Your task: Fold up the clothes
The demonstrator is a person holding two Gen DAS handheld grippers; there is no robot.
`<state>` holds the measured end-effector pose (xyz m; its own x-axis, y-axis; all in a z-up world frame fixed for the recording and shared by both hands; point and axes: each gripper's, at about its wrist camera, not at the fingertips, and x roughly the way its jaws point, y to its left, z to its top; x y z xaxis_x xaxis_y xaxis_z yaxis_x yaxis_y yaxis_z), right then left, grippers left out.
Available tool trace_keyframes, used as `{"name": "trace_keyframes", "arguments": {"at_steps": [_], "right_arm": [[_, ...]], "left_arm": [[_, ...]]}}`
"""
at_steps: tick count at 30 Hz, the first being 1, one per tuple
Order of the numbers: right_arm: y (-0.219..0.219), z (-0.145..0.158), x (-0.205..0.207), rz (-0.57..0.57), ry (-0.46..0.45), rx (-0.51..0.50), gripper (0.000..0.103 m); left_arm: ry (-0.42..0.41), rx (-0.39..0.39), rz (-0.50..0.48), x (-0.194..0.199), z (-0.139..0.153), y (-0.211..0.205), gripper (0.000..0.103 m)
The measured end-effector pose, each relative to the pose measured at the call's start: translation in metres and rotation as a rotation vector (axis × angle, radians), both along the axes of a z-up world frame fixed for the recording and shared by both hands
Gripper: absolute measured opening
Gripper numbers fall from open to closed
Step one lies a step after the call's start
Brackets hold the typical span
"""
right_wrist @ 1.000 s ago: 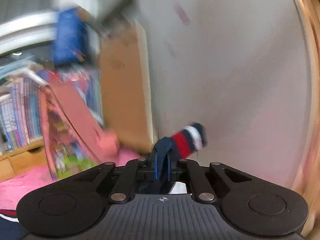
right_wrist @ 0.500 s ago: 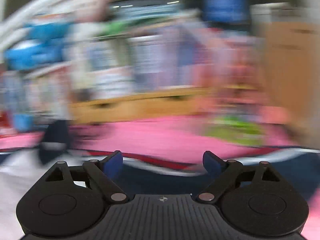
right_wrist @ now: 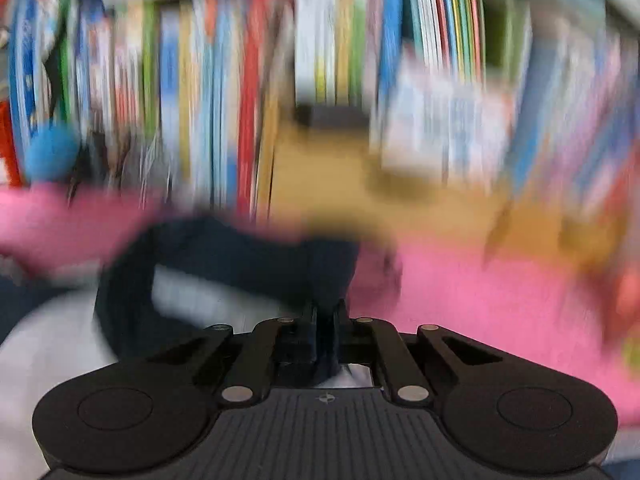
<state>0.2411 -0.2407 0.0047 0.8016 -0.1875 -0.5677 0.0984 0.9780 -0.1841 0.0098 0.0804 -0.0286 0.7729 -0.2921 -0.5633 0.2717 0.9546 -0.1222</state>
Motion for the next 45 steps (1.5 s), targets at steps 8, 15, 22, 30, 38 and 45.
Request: {"name": "trace_keyframes", "arguments": {"at_steps": [8, 15, 22, 30, 38, 45], "right_arm": [[-0.014, 0.01, 0.016, -0.18, -0.097, 0.077, 0.084], [0.064, 0.028, 0.03, 0.179, 0.082, 0.256, 0.081], [0.11, 0.017, 0.099, 0.127, -0.029, 0.124, 0.008], [0.097, 0.024, 0.092, 0.216, 0.2, 0.215, 0.06], [0.112, -0.009, 0.114, 0.102, 0.158, 0.163, 0.004], [0.084, 0.021, 0.106, 0.151, 0.054, 0.332, 0.028]], "left_arm": [[0.005, -0.048, -0.006, 0.0, 0.0, 0.007, 0.084], [0.007, -0.055, -0.007, 0.001, 0.001, 0.008, 0.084], [0.008, -0.076, -0.007, 0.0, 0.001, 0.01, 0.085], [0.011, -0.093, -0.009, 0.001, 0.001, 0.012, 0.085], [0.013, -0.093, -0.011, 0.001, 0.002, 0.012, 0.086], [0.013, -0.091, -0.014, 0.0, 0.002, 0.013, 0.086]]}}
